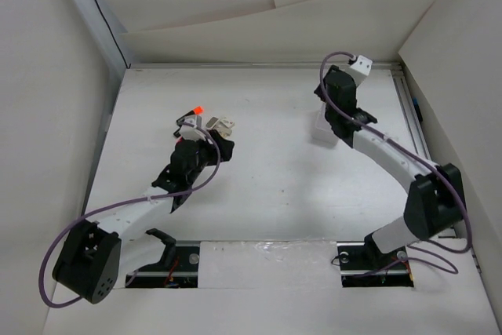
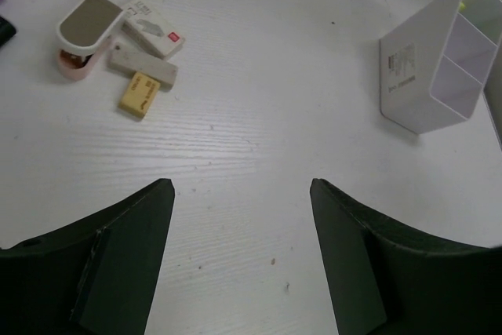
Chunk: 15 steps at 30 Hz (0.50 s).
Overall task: Sort the stationery into containers
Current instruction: Place the pen in the storage box, then pick up the pen from the center of the board.
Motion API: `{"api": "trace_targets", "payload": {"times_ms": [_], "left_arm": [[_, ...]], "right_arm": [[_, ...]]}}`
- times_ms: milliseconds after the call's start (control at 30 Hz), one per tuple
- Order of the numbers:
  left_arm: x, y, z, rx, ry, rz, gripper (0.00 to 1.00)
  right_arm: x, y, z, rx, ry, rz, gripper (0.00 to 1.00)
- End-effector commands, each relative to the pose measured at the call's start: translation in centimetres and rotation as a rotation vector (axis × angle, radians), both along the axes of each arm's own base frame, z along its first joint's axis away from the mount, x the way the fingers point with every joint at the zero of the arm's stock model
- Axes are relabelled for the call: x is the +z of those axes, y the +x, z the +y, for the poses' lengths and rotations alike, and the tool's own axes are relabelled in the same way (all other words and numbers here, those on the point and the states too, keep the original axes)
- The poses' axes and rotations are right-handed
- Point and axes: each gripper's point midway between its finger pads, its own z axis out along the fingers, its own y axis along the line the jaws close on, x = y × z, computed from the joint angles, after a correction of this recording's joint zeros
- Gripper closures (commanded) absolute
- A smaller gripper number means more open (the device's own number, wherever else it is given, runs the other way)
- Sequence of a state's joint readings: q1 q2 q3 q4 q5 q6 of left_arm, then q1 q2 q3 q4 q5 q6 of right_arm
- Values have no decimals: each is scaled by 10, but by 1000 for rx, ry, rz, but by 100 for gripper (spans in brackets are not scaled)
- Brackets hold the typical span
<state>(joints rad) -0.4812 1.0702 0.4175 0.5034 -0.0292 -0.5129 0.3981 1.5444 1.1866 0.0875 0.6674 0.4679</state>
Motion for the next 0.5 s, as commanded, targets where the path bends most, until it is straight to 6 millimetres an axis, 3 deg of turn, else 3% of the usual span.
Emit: {"api": "trace_targets", "payload": {"times_ms": [0, 33, 67, 133, 167, 267, 333, 467], "left_arm": [[14, 14, 25, 170, -18, -6, 34], [8, 14, 31, 203, -27, 24, 34], [7, 17, 35, 227, -31, 40, 36], [10, 24, 48, 298, -31, 51, 39], [1, 24, 54, 335, -7, 90, 41], [2, 30, 71, 441, 37, 122, 44], [3, 33, 79, 504, 48, 135, 44], [-4, 45, 99, 589, 73, 166, 41]], "right_arm": [[26, -29, 54, 221, 133, -73, 52], [11, -38, 64, 274, 146, -40, 65], [10, -46, 74, 322, 170, -35, 87], [-4, -61, 99, 406, 182, 4, 98], [-14, -68, 107, 434, 178, 28, 100], [-22, -87, 126, 498, 169, 66, 99], [-22, -95, 132, 517, 165, 77, 92], [-28, -110, 142, 562, 163, 92, 67]]}}
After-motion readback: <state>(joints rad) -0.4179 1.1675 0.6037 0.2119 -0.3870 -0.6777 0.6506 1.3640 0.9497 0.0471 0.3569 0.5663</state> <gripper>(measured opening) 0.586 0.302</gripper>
